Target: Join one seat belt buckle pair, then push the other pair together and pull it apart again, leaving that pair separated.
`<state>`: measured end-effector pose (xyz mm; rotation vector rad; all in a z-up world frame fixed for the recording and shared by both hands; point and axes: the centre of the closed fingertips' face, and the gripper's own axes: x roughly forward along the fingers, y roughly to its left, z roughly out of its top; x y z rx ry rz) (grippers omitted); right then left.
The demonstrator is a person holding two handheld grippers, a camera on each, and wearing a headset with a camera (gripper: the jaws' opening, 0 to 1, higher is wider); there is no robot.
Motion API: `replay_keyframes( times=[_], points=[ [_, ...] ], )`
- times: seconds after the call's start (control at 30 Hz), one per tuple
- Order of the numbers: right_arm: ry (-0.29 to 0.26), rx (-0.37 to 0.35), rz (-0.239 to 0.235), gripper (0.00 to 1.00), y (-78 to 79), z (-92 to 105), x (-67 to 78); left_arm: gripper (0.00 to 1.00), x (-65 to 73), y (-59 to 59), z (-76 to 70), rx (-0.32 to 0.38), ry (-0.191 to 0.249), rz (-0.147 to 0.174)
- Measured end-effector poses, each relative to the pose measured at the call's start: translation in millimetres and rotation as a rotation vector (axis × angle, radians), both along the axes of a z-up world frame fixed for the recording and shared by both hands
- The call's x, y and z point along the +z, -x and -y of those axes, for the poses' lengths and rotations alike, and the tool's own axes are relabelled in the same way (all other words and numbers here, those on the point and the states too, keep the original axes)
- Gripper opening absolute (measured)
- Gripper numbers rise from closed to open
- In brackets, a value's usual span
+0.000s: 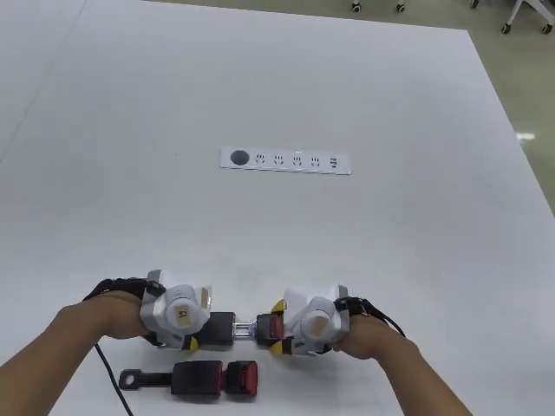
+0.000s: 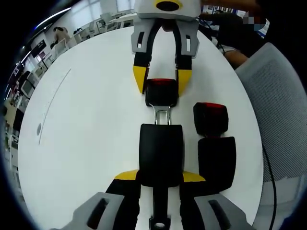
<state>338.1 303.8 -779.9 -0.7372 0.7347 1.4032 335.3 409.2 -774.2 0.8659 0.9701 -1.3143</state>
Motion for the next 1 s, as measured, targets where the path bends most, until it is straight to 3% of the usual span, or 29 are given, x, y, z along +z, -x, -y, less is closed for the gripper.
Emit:
replay_keyframes(
  times=[0.2,0.37,1.0],
  points=[
    [-0.003,-0.007,-0.001,0.32,-0.4,-1.9,1.4,0.32,1.2,0.6,0.5,0.000,0.002,0.000],
    [-0.029,-0.014,-0.004,0.32,-0.4,-17.5,2.8,0.32,0.2,0.4,0.2,-0.001,0.001,0.001],
    [-0.037,-0.019,0.003,0.31,-0.9,-16.7,2.0,0.32,-4.6,-1.3,-0.9,0.006,0.009,0.002]
  ],
)
